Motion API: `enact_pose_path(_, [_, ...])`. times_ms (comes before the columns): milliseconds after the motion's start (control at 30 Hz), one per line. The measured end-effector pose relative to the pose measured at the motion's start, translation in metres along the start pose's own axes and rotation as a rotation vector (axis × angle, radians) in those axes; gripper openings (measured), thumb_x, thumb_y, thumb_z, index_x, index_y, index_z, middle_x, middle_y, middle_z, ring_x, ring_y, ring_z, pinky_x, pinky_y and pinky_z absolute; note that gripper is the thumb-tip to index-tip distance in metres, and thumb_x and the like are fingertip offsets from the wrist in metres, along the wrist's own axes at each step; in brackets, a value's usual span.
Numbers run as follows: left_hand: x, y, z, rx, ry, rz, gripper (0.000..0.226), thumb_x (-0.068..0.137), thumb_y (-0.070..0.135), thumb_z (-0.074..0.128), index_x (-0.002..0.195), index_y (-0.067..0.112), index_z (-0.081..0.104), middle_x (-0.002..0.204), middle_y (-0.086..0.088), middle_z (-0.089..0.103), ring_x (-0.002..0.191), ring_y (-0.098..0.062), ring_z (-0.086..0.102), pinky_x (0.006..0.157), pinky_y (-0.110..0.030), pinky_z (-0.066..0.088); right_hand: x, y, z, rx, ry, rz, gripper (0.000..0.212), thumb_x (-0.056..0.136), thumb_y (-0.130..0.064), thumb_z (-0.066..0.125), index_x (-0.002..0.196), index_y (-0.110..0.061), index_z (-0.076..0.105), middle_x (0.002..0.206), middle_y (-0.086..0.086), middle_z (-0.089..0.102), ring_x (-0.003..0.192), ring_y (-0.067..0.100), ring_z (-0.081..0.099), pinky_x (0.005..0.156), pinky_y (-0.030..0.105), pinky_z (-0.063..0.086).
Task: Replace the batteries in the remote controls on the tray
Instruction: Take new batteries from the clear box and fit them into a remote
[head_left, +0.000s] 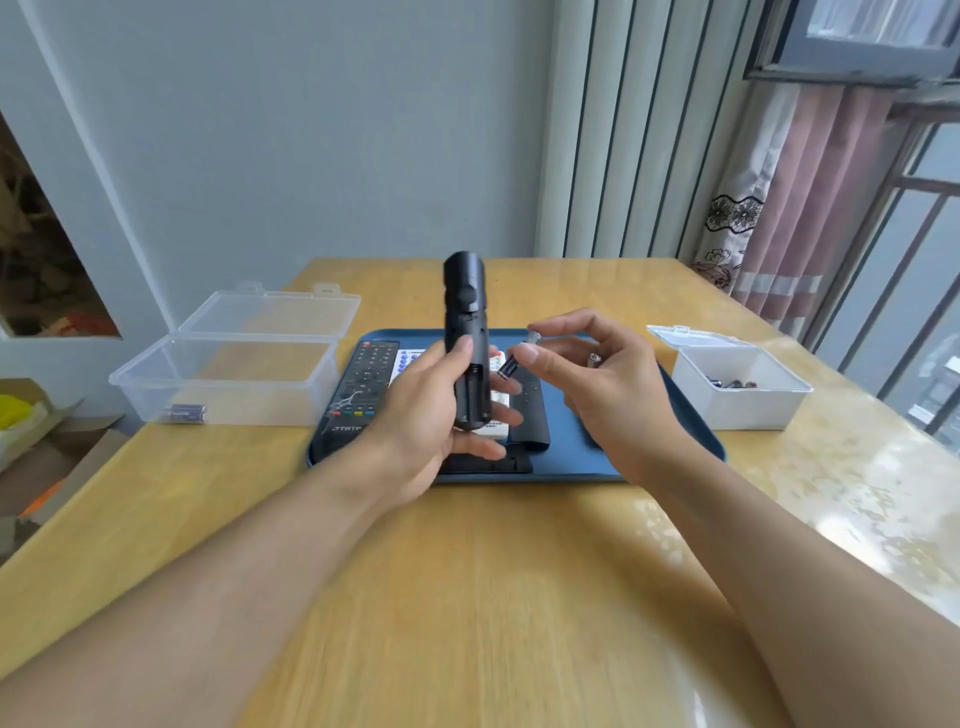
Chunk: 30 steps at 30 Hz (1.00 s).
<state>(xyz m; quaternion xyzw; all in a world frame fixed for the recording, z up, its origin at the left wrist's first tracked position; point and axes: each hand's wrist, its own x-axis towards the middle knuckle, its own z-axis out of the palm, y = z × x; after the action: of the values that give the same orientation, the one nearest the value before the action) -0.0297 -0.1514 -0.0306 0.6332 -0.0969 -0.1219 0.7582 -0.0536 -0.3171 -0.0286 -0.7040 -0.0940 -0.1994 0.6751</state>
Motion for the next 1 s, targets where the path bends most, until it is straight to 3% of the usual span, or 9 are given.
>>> enact_pose_path(100, [0.005, -0.001, 0.002, -0.068, -0.126, -0.055, 0.039, 0.109, 0.035, 0.037, 0.128, 0.013, 0.062, 0.110, -0.009, 0.073, 0.087, -0.027, 0.073, 0.057, -0.035, 0.057, 0.001, 0.006, 0.001, -0.093, -0.065, -0.061, 0.020, 0.074, -0.021, 0.085, 0.088, -0.017, 0.071, 0.087, 0.009, 0.077, 0.073, 0.020, 0.072, 0.070, 0.035, 0.058])
enact_pose_path(200, [0.003, -0.012, 0.003, -0.133, -0.143, -0.030, 0.039, 0.108, 0.034, 0.040, 0.130, 0.010, 0.061, 0.124, -0.016, 0.070, 0.108, -0.036, 0.070, 0.070, -0.043, 0.061, -0.004, 0.007, 0.006, -0.190, -0.121, -0.121, 0.016, 0.078, -0.008, 0.083, 0.087, -0.013, 0.070, 0.081, 0.003, 0.074, 0.051, 0.001, 0.055, 0.059, 0.018, 0.053])
enact_pose_path(300, [0.003, -0.015, 0.000, -0.169, -0.151, -0.027, 0.040, 0.109, 0.032, 0.039, 0.129, 0.004, 0.060, 0.123, -0.024, 0.068, 0.106, -0.033, 0.070, 0.078, -0.051, 0.061, -0.010, 0.004, 0.009, -0.233, -0.150, -0.134, 0.015, 0.078, 0.001, 0.081, 0.088, -0.003, 0.070, 0.063, -0.014, 0.065, 0.045, -0.006, 0.053, 0.052, 0.004, 0.041])
enact_pose_path(500, [0.002, -0.017, 0.001, -0.170, -0.203, -0.004, 0.038, 0.107, 0.027, 0.044, 0.132, 0.001, 0.057, 0.130, -0.025, 0.063, 0.102, -0.028, 0.068, 0.091, -0.063, 0.055, -0.006, 0.007, 0.011, -0.480, -0.068, -0.152, 0.031, 0.067, -0.023, 0.093, 0.090, -0.020, 0.072, 0.071, -0.002, 0.055, 0.050, 0.002, 0.049, 0.054, 0.008, 0.036])
enact_pose_path(567, [0.002, -0.017, 0.003, -0.201, -0.199, -0.008, 0.035, 0.107, 0.021, 0.044, 0.134, 0.001, 0.056, 0.128, -0.026, 0.063, 0.103, -0.029, 0.067, 0.092, -0.065, 0.053, -0.004, 0.007, 0.009, -0.496, -0.051, -0.143, 0.040, 0.064, -0.026, 0.094, 0.090, -0.020, 0.064, 0.068, -0.002, 0.053, 0.057, 0.007, 0.061, 0.053, 0.010, 0.040])
enact_pose_path(700, [0.003, -0.014, 0.000, -0.286, -0.184, -0.029, 0.034, 0.109, 0.018, 0.040, 0.134, -0.003, 0.050, 0.123, -0.027, 0.067, 0.110, -0.037, 0.068, 0.093, -0.062, 0.054, -0.002, 0.005, 0.009, -0.409, -0.033, -0.066, 0.039, 0.071, -0.031, 0.088, 0.094, -0.019, 0.059, 0.067, -0.001, 0.047, 0.066, 0.002, 0.070, 0.053, 0.019, 0.048])
enact_pose_path(800, [0.004, -0.011, -0.003, -0.353, -0.154, -0.036, 0.033, 0.109, 0.019, 0.039, 0.133, -0.001, 0.048, 0.122, -0.025, 0.069, 0.108, -0.043, 0.069, 0.088, -0.057, 0.058, 0.006, 0.007, 0.003, -0.288, 0.024, 0.092, 0.014, 0.094, -0.035, 0.067, 0.093, -0.024, 0.059, 0.070, -0.006, 0.050, 0.051, -0.001, 0.048, 0.050, 0.019, 0.036])
enact_pose_path(900, [0.006, -0.009, -0.007, -0.349, -0.132, -0.020, 0.031, 0.109, 0.020, 0.038, 0.131, 0.001, 0.048, 0.120, -0.021, 0.071, 0.108, -0.038, 0.071, 0.089, -0.055, 0.058, 0.012, 0.009, -0.007, -0.159, 0.028, 0.213, 0.012, 0.097, -0.019, 0.050, 0.094, -0.028, 0.057, 0.076, -0.007, 0.055, 0.058, 0.011, 0.039, 0.056, 0.027, 0.031])
enact_pose_path(1000, [0.009, -0.010, -0.010, -0.256, -0.099, 0.029, 0.025, 0.110, 0.021, 0.037, 0.126, 0.007, 0.050, 0.120, -0.012, 0.073, 0.107, -0.031, 0.073, 0.096, -0.044, 0.053, 0.014, 0.011, -0.008, -0.101, 0.021, 0.270, 0.016, 0.095, -0.010, 0.049, 0.099, -0.024, 0.055, 0.077, -0.003, 0.057, 0.061, 0.016, 0.039, 0.058, 0.027, 0.032])
